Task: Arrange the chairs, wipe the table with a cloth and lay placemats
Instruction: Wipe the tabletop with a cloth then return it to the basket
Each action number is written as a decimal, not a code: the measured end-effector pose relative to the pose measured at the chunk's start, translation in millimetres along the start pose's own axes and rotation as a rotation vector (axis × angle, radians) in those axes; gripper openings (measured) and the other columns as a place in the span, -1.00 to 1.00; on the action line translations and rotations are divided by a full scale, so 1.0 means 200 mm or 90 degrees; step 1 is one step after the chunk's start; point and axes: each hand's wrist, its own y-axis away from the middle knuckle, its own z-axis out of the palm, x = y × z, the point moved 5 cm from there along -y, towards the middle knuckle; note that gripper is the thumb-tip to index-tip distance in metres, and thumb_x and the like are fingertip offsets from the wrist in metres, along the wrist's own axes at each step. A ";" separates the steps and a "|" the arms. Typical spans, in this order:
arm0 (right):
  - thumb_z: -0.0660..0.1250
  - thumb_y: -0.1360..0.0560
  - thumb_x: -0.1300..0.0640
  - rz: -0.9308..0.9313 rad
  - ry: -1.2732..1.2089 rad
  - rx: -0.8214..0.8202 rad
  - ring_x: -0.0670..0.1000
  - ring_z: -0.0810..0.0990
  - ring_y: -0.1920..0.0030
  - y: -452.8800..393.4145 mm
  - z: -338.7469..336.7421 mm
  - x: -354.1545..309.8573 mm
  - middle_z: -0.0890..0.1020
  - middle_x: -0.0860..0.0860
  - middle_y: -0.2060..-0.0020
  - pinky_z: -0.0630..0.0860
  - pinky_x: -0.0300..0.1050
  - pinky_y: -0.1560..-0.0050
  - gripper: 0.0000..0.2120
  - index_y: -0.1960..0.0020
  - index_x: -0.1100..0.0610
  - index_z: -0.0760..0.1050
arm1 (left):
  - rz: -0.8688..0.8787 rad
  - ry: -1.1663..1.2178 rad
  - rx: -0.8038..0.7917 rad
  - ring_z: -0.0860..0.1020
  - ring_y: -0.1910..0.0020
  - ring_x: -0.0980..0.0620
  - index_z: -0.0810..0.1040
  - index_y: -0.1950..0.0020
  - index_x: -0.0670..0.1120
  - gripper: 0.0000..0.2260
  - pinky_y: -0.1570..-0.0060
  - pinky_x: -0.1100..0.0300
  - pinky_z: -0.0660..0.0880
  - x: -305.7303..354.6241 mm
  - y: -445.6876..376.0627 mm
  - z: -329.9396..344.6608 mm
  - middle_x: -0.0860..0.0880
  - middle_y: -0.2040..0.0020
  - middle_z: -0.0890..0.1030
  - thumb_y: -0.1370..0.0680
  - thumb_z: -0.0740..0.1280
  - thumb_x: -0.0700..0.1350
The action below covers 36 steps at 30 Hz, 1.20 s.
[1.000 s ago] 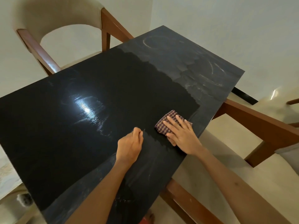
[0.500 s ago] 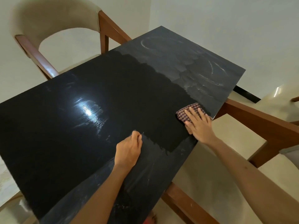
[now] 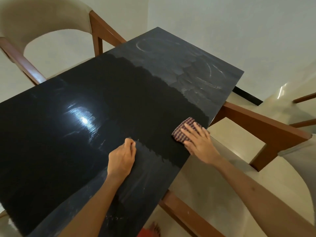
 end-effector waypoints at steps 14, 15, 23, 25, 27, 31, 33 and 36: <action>-0.41 -0.53 -0.30 -0.024 0.032 -0.040 0.09 -0.12 -0.55 0.19 0.04 -0.49 0.03 -0.09 -0.55 -0.25 0.10 -0.49 -0.30 -0.56 -0.09 0.04 | 0.010 0.004 0.000 0.27 0.57 0.13 0.37 0.10 -0.08 -0.77 0.56 0.33 0.02 -0.01 0.14 -0.12 0.11 0.49 0.35 -0.61 0.02 -0.02; -0.34 -0.56 -0.28 -0.029 0.036 -0.045 0.10 -0.08 -0.55 0.22 0.07 -0.58 0.07 -0.08 -0.55 -0.21 0.10 -0.49 -0.35 -0.55 -0.10 0.07 | 0.011 0.008 -0.001 0.28 0.57 0.12 0.37 0.10 -0.07 -0.78 0.57 0.30 0.07 -0.02 0.19 -0.14 0.10 0.49 0.37 -0.61 0.02 -0.01; -0.08 -0.65 -0.14 0.048 -0.010 -0.058 0.10 -0.17 -0.55 -0.19 0.08 -0.83 -0.03 -0.09 -0.57 -0.17 0.17 -0.49 -0.51 -0.56 -0.13 -0.03 | -0.004 -0.008 -0.003 0.23 0.57 0.15 0.34 0.09 -0.02 -0.83 0.55 0.25 0.17 -0.19 0.52 -0.39 0.12 0.49 0.31 -0.60 0.04 -0.01; -0.09 -0.65 -0.14 0.059 -0.010 -0.058 0.12 -0.18 -0.55 -0.29 0.09 -0.88 -0.05 -0.08 -0.57 -0.17 0.19 -0.49 -0.50 -0.56 -0.12 -0.04 | -0.018 -0.002 0.003 0.25 0.58 0.14 0.32 0.09 -0.01 -0.85 0.58 0.22 0.20 -0.24 0.56 -0.41 0.10 0.50 0.35 -0.60 0.04 -0.01; -0.09 -0.65 -0.14 0.060 0.000 -0.061 0.14 -0.17 -0.55 -0.34 0.10 -0.94 -0.05 -0.08 -0.57 -0.17 0.21 -0.49 -0.50 -0.57 -0.11 -0.04 | -0.028 0.001 0.007 0.27 0.58 0.12 0.31 0.08 -0.01 -0.86 0.58 0.20 0.23 -0.27 0.60 -0.43 0.09 0.50 0.38 -0.60 0.04 -0.01; -0.16 -0.59 -0.20 -0.051 0.044 -0.060 0.17 -0.03 -0.55 -0.18 0.18 -1.25 0.06 -0.08 -0.56 -0.03 0.25 -0.47 -0.45 -0.56 -0.12 0.03 | -0.071 -0.003 0.024 0.26 0.57 0.15 0.33 0.08 0.00 -0.84 0.55 0.23 0.20 -0.34 0.66 -0.49 0.11 0.49 0.34 -0.60 0.03 0.01; -0.11 -0.57 -0.19 -0.123 0.047 -0.053 0.20 0.13 -0.51 -0.02 0.24 -1.48 0.20 -0.05 -0.53 0.11 0.26 -0.43 -0.45 -0.53 -0.11 0.14 | -0.094 -0.002 0.020 0.32 0.57 0.14 0.34 0.08 0.00 -0.83 0.53 0.23 0.22 -0.38 0.69 -0.50 0.09 0.48 0.40 -0.60 0.02 0.03; -0.06 -0.56 -0.15 -0.191 0.039 -0.052 0.21 0.25 -0.47 0.12 0.30 -1.72 0.30 -0.03 -0.49 0.19 0.27 -0.39 -0.47 -0.50 -0.09 0.24 | -0.115 0.002 0.019 0.45 0.52 0.10 0.34 0.05 0.00 -0.82 0.51 0.23 0.28 -0.42 0.73 -0.51 0.07 0.41 0.51 -0.59 0.02 0.05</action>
